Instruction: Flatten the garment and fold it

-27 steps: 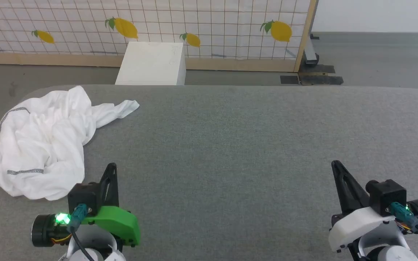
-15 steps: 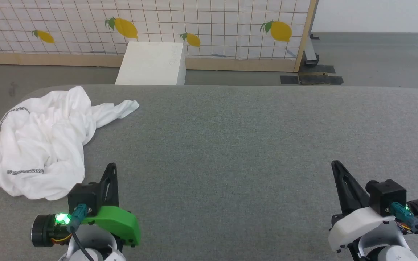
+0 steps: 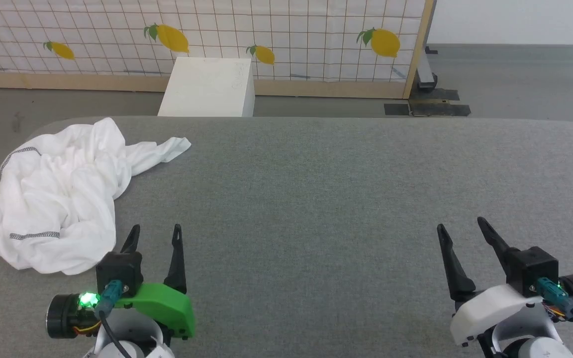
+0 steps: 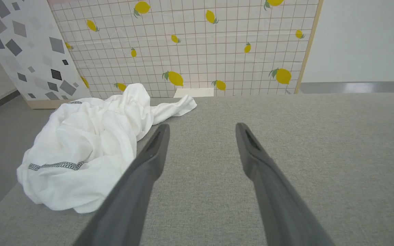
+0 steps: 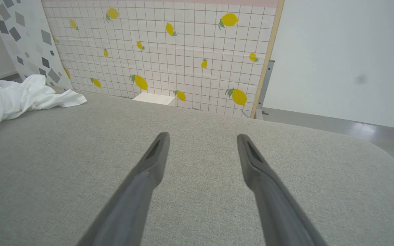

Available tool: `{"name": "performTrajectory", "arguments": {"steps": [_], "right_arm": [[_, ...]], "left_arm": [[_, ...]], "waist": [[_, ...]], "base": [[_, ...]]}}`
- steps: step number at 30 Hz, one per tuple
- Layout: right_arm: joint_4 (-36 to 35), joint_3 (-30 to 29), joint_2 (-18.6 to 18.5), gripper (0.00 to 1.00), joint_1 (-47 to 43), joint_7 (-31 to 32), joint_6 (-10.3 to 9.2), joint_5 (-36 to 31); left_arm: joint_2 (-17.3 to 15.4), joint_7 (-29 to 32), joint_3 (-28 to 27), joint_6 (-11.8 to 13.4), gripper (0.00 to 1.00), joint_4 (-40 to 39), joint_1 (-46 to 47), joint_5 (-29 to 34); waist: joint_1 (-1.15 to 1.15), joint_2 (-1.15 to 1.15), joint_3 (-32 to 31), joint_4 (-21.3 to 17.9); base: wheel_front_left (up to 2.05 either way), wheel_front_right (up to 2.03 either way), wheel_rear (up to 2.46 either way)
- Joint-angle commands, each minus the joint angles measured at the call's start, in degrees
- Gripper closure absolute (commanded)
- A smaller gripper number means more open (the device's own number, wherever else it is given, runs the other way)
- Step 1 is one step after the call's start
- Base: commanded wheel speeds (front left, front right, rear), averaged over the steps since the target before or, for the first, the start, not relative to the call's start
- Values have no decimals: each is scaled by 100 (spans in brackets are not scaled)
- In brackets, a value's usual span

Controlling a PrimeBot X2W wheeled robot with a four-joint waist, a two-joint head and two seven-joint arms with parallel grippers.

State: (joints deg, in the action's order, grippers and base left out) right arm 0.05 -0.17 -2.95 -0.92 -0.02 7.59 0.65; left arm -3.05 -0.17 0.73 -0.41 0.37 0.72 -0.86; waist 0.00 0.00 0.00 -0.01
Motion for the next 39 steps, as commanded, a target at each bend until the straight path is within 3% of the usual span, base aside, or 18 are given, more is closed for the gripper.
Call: {"name": "performTrajectory", "arguments": {"steps": [1, 16, 39], "right_arm": [[35, -18, 0, 0, -43, -66, 0, 88], [118, -51, 1, 0, -125, -242, -2, 310], [242, 14, 3, 0, -244, -515, -3, 676]], "left_arm": [[1, -58, 27, 31, 0, 45, 0, -22], [-1, -234, 123, 135, 0, 187, 12, -122], [-1, -505, 164, 286, 0, 295, -50, -228]], "waist": [[0, 0, -1, 0], [0, 0, -5, 168], [0, 0, -12, 1223]], "base": [[0, 0, 0], [0, 0, 0], [0, 0, 0]]}}
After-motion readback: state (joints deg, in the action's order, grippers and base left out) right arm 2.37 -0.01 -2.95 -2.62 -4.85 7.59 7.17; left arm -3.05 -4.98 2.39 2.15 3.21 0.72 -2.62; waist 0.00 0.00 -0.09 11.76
